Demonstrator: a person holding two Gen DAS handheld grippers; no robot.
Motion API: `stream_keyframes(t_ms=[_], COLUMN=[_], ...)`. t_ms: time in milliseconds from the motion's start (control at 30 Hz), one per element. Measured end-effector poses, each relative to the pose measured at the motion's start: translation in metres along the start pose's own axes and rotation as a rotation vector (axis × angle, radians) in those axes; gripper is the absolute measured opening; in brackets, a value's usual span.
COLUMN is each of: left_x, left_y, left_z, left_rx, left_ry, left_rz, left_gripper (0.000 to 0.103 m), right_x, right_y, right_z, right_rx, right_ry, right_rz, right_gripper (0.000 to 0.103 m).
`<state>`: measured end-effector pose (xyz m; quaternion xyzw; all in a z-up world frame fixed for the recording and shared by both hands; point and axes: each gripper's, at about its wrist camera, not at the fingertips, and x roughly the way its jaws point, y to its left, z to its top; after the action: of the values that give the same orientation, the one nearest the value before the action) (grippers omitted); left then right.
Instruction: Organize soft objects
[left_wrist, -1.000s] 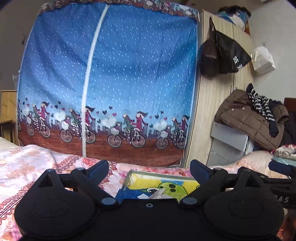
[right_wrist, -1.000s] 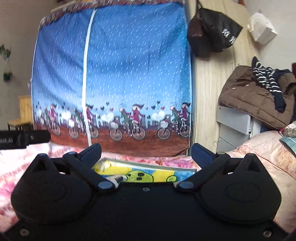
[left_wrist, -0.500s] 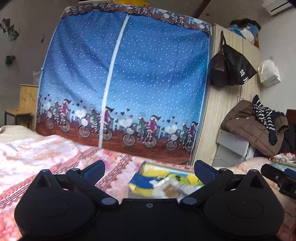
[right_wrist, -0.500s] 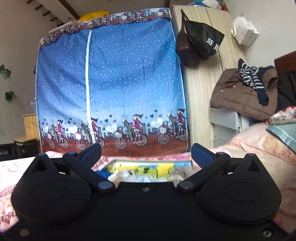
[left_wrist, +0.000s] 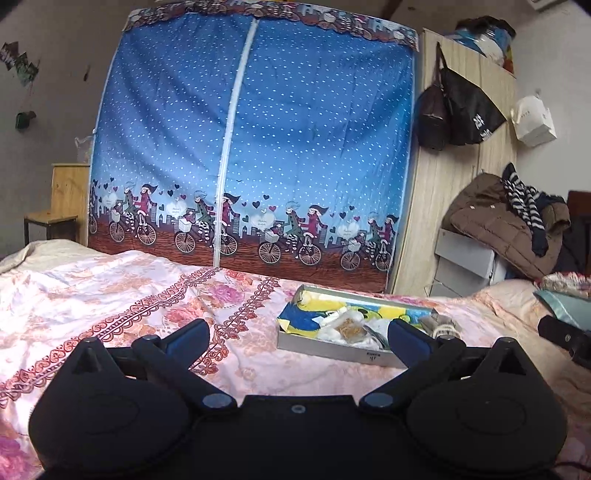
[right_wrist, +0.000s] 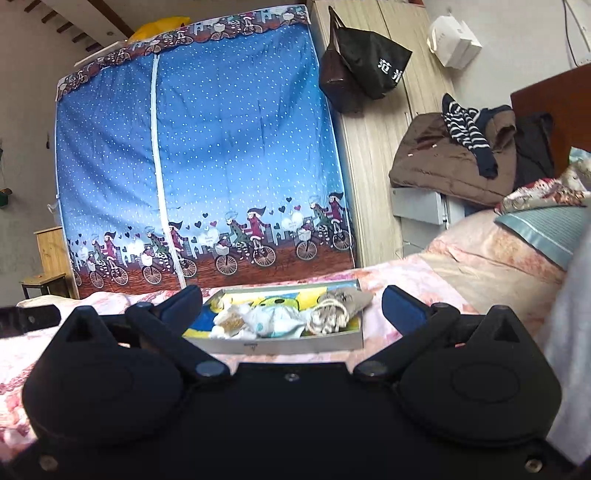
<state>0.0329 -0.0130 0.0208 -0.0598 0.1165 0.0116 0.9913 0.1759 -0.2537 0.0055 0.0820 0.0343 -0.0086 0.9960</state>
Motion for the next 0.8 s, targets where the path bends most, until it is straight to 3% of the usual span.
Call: stream_keyframes(t_ms=[267,467,633,800], left_x=[-0.02,-0.021,-0.008,0.006], left_y=[0.005,0.006,0.004,0.008], left_z=[-0.011,-0.016,-0.024,-0.031], left_rx=[-0.008,0.026,0.072,0.054], left_ry=[0.035,0.049,0.121,0.187], left_rz=[-0.032,-0.016,0.029,0.035], left_gripper=[0.102,0.102,0.102,0.102], right_x=[-0.008,0.001,0.017,0.034], right_y=[0.007,0.014,0.013,0.011], right_z=[-0.007,-0.009,-0.012,-0.014], right_rx=[-0.043,-0.072,-0.087,-0.09], right_ry=[0.028,0.051,0.12,0.16], right_rz=[-0.018,-0.02,-0.021,-0.04], right_gripper=[0.103,0.103,0.103,0.103])
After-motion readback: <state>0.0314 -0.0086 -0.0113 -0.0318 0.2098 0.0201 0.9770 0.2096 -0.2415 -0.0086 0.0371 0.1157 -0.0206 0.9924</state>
